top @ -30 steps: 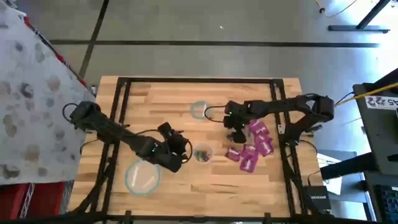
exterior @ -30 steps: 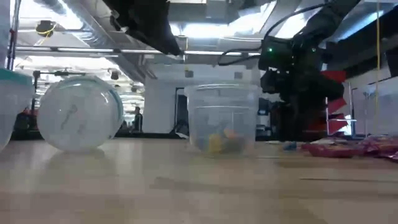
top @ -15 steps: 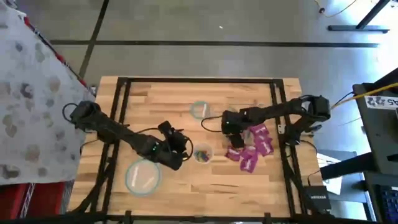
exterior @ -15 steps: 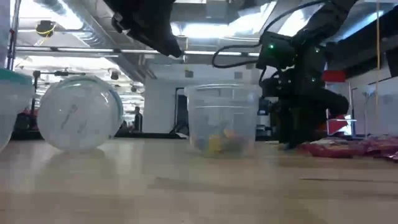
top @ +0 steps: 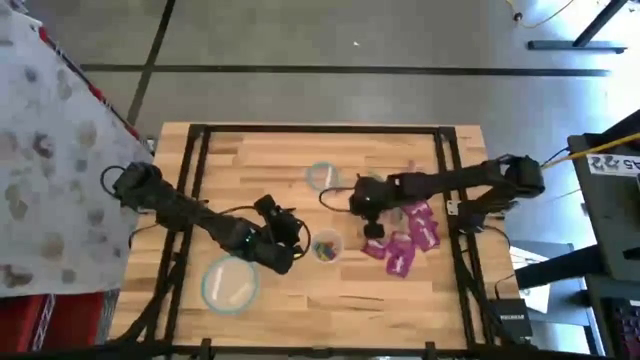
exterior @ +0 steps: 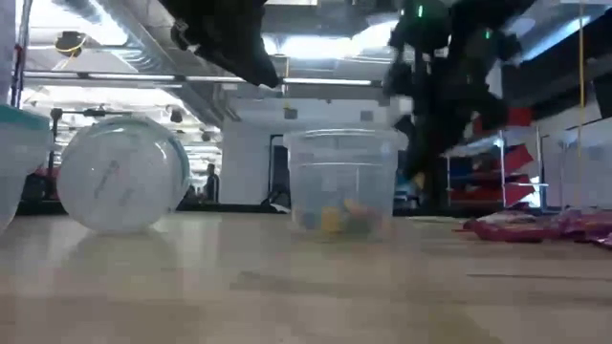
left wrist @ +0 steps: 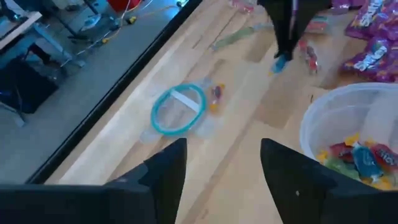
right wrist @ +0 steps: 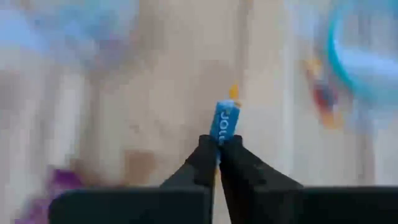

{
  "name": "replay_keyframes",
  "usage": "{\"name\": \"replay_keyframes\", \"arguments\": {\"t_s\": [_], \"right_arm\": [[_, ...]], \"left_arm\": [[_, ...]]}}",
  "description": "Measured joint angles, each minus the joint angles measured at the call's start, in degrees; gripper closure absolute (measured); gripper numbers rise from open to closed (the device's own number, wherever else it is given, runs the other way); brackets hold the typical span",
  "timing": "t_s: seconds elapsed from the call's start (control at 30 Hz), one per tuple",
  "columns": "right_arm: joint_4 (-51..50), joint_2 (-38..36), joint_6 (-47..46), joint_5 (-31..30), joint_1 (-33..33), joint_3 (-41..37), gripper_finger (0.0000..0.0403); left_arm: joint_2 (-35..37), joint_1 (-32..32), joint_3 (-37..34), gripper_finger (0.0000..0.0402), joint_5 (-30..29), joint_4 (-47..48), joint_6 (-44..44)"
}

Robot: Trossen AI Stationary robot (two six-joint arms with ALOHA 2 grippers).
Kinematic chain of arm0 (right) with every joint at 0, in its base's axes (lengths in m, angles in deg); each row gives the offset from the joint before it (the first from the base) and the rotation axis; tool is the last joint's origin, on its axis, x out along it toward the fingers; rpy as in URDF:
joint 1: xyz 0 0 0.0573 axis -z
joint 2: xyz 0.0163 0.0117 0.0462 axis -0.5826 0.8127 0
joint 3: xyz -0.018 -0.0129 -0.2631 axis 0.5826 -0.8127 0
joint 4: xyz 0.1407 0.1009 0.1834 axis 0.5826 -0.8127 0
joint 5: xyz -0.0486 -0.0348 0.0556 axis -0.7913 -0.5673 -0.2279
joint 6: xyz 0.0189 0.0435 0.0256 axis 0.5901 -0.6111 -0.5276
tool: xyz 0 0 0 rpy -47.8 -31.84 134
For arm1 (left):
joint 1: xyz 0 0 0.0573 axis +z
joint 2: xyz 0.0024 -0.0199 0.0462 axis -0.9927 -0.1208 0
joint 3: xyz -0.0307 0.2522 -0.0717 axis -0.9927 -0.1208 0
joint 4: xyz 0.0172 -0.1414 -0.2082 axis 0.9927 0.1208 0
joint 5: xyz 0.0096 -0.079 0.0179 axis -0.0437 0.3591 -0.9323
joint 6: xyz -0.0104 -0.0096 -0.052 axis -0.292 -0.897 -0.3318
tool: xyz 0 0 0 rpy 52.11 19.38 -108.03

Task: Sort candy
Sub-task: Put the blue candy into the top small transparent bin

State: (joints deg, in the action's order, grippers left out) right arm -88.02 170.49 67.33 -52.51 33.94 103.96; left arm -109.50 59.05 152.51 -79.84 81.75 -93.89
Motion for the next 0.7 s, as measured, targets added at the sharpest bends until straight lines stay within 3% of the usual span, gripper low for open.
{"name": "replay_keyframes", "arguments": {"t_s": [0.1, 0.27, 0.53, 0.7], "right_arm": [[7.5, 0.0, 1.7, 3.7, -4.3, 1.0, 0.0402], [18.7, 0.1, 3.7, 4.9, -8.8, 1.1, 0.0402], [19.2, 0.6, 3.7, 2.9, -9.2, 1.1, 0.0393], [18.8, 0.6, 3.7, 1.3, -9.2, 1.1, 0.0351]], "left_arm": [[0.0, 0.0, 0.0, 0.0213, 0.0, 0.0, 0.0], [0.0, 0.1, 0.0, 0.0213, 0.0, 0.0, 0.0], [0.0, 0.0, 0.0, 0.0213, 0.0, 0.0, 0.0], [0.0, 0.0, 0.0, 0.0213, 0.0, 0.0, 0.0]]}}
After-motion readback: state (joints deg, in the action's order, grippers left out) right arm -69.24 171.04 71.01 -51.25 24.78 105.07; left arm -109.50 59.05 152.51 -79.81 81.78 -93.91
